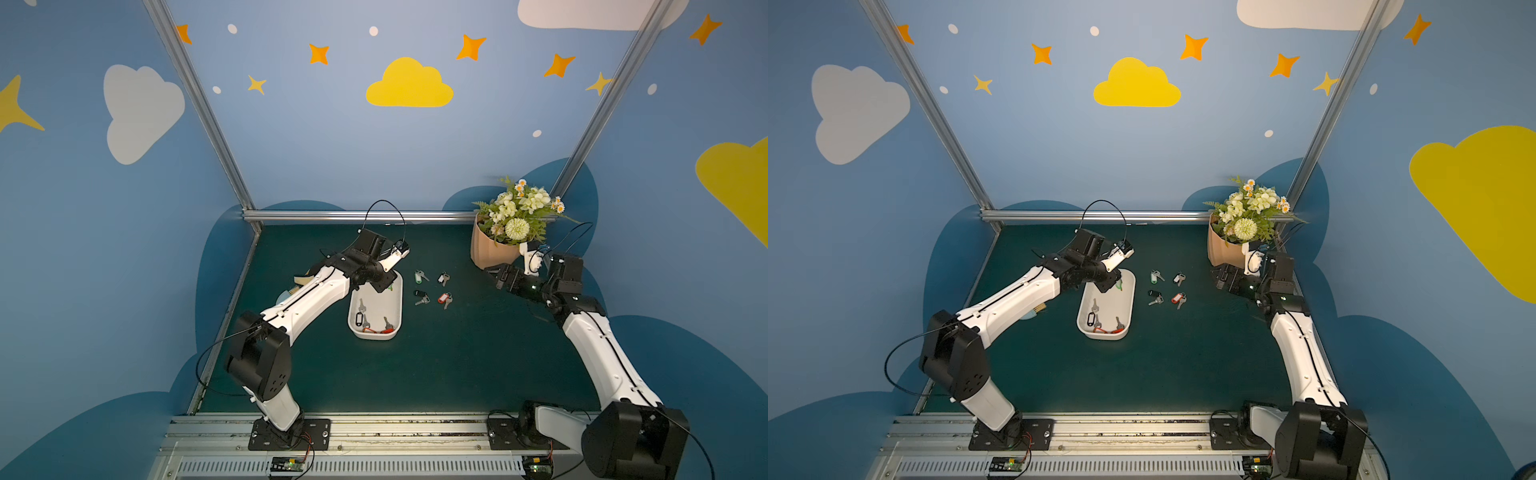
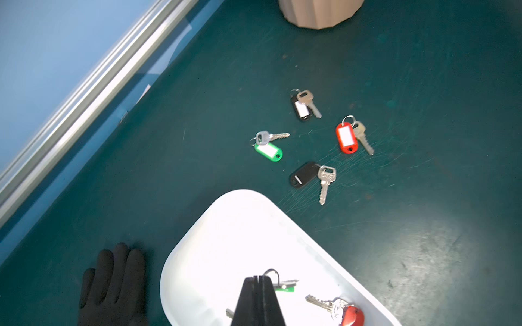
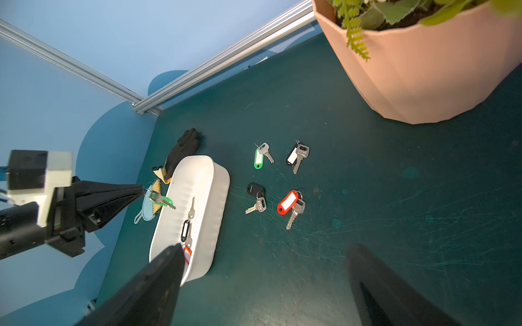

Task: Take the keys out of the storage box
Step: Pick up the key from the storage box, then place the key at the center of the board.

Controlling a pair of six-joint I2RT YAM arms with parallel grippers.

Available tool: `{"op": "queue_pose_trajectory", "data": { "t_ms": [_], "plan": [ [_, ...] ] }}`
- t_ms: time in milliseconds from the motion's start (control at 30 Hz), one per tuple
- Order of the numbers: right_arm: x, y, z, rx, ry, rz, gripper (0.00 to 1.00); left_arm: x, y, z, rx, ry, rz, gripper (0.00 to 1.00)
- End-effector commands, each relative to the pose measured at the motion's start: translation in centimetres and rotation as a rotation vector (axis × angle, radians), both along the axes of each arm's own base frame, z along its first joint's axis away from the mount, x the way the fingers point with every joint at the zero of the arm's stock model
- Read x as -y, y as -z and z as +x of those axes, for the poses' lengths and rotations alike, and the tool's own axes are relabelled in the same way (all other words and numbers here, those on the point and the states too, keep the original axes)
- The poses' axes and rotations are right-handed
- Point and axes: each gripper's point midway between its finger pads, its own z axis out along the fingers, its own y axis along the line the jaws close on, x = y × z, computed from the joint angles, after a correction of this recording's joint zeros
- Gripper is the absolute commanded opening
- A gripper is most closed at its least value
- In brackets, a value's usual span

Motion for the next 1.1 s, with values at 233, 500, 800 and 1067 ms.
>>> {"op": "queue_pose_trajectory", "data": {
  "t_ms": [233, 500, 800, 1067],
  "plan": [
    [1.3, -1.0, -1.6, 0.035, 0.06, 0.006, 0.98, 6.2, -2.2, -3.3, 0.041, 0.147, -0.042, 0.03],
    [1.7, -1.3, -2.2, 0.073, 0.066, -0.023, 0.98, 9.0, 2.7, -4.8, -0.073, 0.195, 0.01, 0.03],
    [1.9, -0.7, -2.3, 0.06, 0.068, -0.025, 0.98, 8.8, 8.3, -5.4, -0.176, 0.193, 0.115, 0.03],
    [2.1, -0.4, -2.3, 0.057, 0.072, -0.029, 0.98, 8.8, 11.4, -4.8, -0.219, 0.189, 0.189, 0.03]
  ]
}}
